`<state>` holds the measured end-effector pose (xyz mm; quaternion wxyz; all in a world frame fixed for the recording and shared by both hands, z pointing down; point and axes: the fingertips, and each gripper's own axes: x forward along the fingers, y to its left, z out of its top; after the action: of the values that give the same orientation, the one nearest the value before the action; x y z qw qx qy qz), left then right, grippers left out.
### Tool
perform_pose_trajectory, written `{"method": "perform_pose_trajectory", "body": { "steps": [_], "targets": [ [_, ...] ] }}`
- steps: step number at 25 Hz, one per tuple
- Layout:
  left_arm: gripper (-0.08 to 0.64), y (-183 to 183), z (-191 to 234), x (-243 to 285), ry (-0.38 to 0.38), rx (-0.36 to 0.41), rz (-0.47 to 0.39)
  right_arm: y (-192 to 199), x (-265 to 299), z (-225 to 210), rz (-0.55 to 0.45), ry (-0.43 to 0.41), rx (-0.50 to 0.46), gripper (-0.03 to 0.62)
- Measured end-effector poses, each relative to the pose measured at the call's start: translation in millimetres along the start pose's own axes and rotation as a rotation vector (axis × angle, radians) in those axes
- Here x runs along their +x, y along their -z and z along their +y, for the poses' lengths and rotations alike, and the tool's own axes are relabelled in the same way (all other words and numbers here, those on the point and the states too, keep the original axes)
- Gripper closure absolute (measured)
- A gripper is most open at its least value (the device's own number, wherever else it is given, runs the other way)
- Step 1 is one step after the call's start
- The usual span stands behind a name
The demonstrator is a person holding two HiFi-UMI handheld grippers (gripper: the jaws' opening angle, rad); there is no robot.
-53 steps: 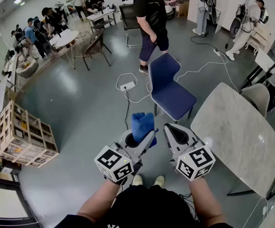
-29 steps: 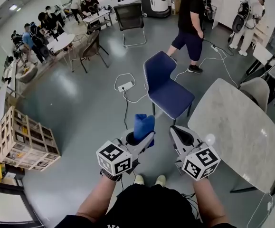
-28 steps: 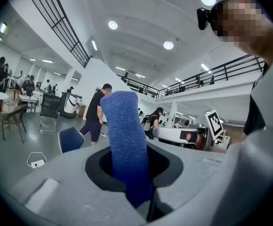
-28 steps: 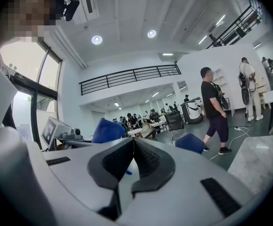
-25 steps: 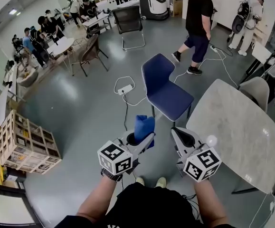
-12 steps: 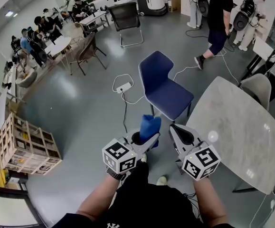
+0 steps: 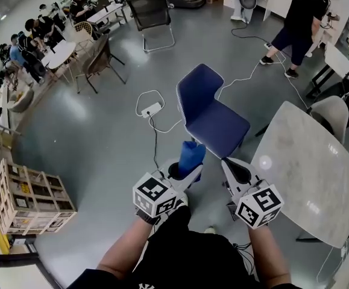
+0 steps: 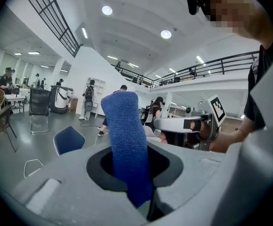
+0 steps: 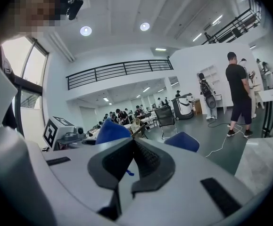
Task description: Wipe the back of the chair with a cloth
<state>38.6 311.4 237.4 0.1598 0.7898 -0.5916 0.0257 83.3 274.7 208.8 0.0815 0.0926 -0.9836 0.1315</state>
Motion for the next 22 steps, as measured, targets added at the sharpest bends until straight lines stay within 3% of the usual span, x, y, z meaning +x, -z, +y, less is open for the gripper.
{"method": "perform_pose_trajectory", "body": {
  "steps": [8,18,22],
  "targets": [
    [0.488,-8.4,103.0,38.7,0.139,0.047,0.101,-11.4,93.2,-37.8,0.006,0.100,0.043,0.580],
    [0.488,-22.8,168.7,101.0,0.163,0.041,0.120,-24.6,163.8,-95.2,-0.001,0.147,0.049,0.580],
    [0.488,-29.7,196.3,136.6,0.180,0.093,0.167,-28.5,187.9,-131.4,-0.006,0.145,0.070,0.580]
  ]
}}
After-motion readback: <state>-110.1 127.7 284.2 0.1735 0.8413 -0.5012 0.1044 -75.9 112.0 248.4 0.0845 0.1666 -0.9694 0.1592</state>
